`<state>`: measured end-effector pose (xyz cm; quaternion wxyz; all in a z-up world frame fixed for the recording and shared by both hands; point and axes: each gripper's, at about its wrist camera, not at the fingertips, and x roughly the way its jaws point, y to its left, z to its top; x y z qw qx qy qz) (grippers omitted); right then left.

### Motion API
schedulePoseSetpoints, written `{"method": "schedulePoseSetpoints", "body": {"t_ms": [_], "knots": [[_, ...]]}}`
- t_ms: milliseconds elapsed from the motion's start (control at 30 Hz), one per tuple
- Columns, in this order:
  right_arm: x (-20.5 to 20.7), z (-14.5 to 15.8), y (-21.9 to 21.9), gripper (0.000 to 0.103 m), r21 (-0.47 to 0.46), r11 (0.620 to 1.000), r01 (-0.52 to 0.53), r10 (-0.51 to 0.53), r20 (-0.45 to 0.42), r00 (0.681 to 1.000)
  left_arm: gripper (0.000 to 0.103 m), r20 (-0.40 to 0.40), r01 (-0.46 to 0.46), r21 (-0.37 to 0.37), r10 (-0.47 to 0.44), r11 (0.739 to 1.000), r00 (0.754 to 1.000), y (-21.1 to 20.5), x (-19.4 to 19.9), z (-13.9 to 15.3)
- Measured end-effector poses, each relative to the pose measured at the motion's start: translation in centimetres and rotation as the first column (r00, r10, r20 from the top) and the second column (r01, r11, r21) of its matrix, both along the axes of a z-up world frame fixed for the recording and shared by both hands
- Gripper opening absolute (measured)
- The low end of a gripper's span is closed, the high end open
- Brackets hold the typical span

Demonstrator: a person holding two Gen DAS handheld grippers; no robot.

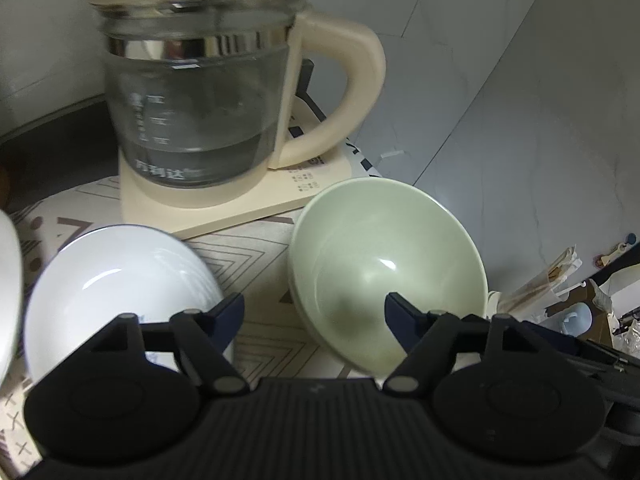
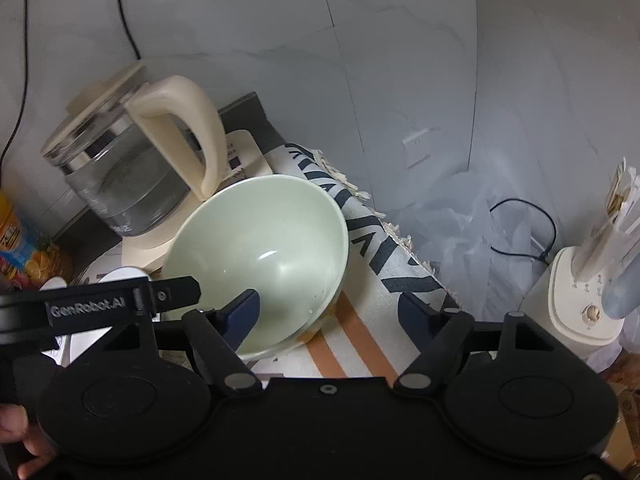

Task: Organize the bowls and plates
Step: 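Move both grippers to the smaller pale green bowl by the kettle and grasp its rim, then lift the smaller pale green bowl and carry it toward the bowl stack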

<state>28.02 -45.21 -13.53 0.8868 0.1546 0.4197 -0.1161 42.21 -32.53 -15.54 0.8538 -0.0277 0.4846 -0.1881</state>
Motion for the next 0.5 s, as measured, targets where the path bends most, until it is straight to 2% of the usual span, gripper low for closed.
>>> {"method": "schedulePoseSetpoints", "body": {"t_ms": [167,200,267,300,367,400,500], "knots": [[0.9,-1.0,-0.7,0.064,0.053,0.998,0.018,-0.017,-0.018,1.000,0.058,-0.038,0.001,-0.003,-0.001,1.000,0.999,-1.1,1.0,-1.8],[1.1,-1.4,-0.8,0.060,0.066,0.998,0.024,-0.023,-0.021,1.000,0.056,-0.049,-0.004,0.001,0.004,1.000,0.999,-1.3,1.1,-2.2],[1.5,-2.2,-1.0,0.048,0.089,0.995,0.052,-0.048,-0.042,0.998,0.040,-0.071,-0.001,0.003,0.001,1.000,0.997,-1.6,1.3,-2.9],[1.6,-2.5,-1.1,0.036,0.101,0.993,0.064,-0.059,-0.056,0.997,0.037,-0.085,-0.002,0.007,0.003,1.000,0.996,-1.8,1.5,-3.3],[1.7,-3.4,-1.4,0.029,0.148,0.985,0.087,-0.077,-0.073,0.994,0.023,-0.103,-0.014,0.022,0.017,1.000,0.995,-1.8,1.6,-3.9],[1.7,-3.5,-1.4,0.023,0.165,0.983,0.085,-0.075,-0.065,0.995,0.020,-0.105,-0.019,0.025,0.022,1.000,0.994,-1.8,1.7,-4.1],[1.7,-3.4,-0.8,0.023,0.135,0.989,0.064,-0.055,-0.069,0.996,0.016,-0.102,-0.015,0.023,0.018,1.000,0.995,-1.5,1.6,-4.1]]}}
